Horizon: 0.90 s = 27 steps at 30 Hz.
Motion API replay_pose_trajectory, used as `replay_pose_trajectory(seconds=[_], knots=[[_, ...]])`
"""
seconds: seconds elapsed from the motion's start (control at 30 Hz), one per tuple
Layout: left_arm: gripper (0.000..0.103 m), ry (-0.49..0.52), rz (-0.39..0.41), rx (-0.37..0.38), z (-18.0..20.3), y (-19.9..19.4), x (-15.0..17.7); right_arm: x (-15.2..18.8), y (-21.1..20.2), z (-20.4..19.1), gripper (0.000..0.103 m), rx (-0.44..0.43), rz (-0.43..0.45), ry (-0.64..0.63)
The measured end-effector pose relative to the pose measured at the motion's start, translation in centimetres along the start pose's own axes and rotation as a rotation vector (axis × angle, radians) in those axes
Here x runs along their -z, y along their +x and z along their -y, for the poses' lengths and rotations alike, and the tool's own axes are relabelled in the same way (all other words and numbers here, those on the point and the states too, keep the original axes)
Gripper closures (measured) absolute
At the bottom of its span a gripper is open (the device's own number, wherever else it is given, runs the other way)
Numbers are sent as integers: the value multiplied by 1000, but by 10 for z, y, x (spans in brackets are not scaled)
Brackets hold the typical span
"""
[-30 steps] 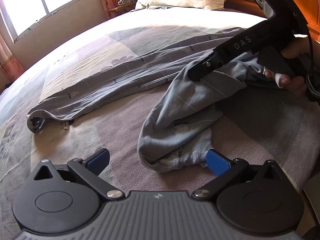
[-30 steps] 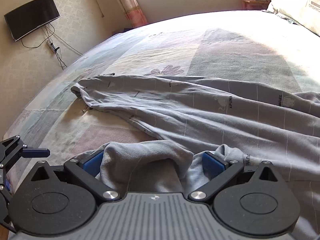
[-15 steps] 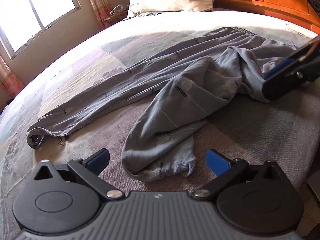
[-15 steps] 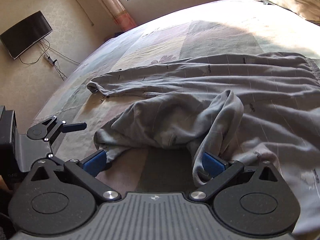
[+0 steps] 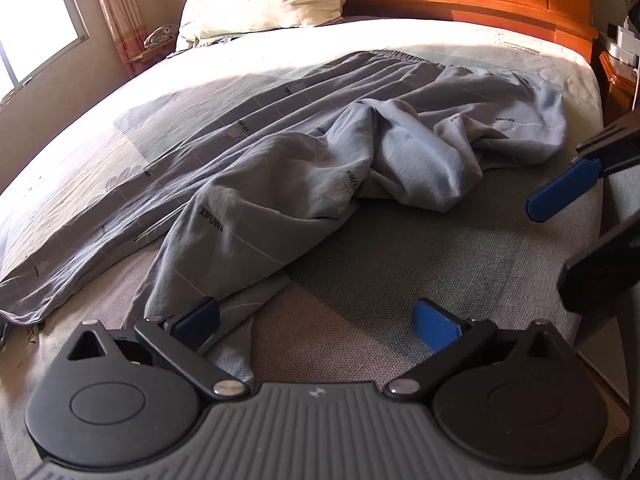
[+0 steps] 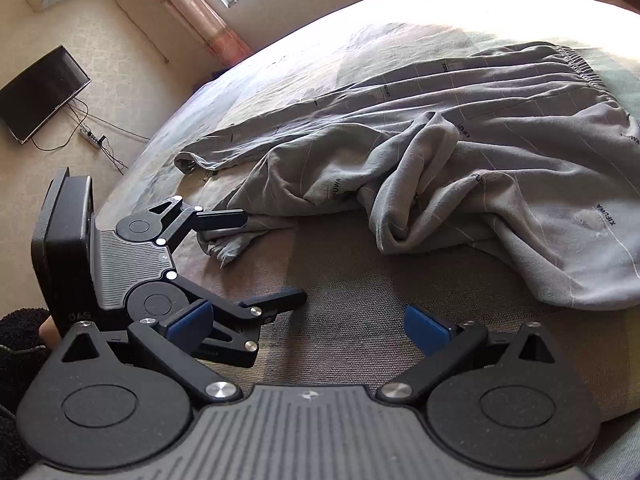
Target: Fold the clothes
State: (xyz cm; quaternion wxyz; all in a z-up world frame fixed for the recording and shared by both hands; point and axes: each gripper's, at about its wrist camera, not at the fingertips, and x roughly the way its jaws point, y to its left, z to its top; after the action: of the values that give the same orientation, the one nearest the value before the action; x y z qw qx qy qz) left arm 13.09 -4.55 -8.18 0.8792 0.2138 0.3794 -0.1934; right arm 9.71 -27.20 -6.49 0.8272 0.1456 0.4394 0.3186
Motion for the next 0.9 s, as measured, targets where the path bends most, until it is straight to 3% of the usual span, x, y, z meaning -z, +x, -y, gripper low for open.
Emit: replay_pose_trajectory(seconds=[0.33, 0.53, 0.7, 0.83, 0.9], knots=[[1, -152, -89, -194, -86, 2, 13, 3, -6, 11, 0, 8, 18, 33], [1, 1, -58, -158, -62, -7, 14, 2, 2, 8, 0, 6, 1, 25], [1, 53, -36, -168, -43, 7, 1, 3, 3, 4, 0, 10, -5, 18], [0, 159, -16, -171, -20, 19, -10, 3, 2, 6, 0, 20, 1, 30], [0, 208, 4, -212, -12, 25, -15, 3, 2, 8, 0, 25, 2, 39]])
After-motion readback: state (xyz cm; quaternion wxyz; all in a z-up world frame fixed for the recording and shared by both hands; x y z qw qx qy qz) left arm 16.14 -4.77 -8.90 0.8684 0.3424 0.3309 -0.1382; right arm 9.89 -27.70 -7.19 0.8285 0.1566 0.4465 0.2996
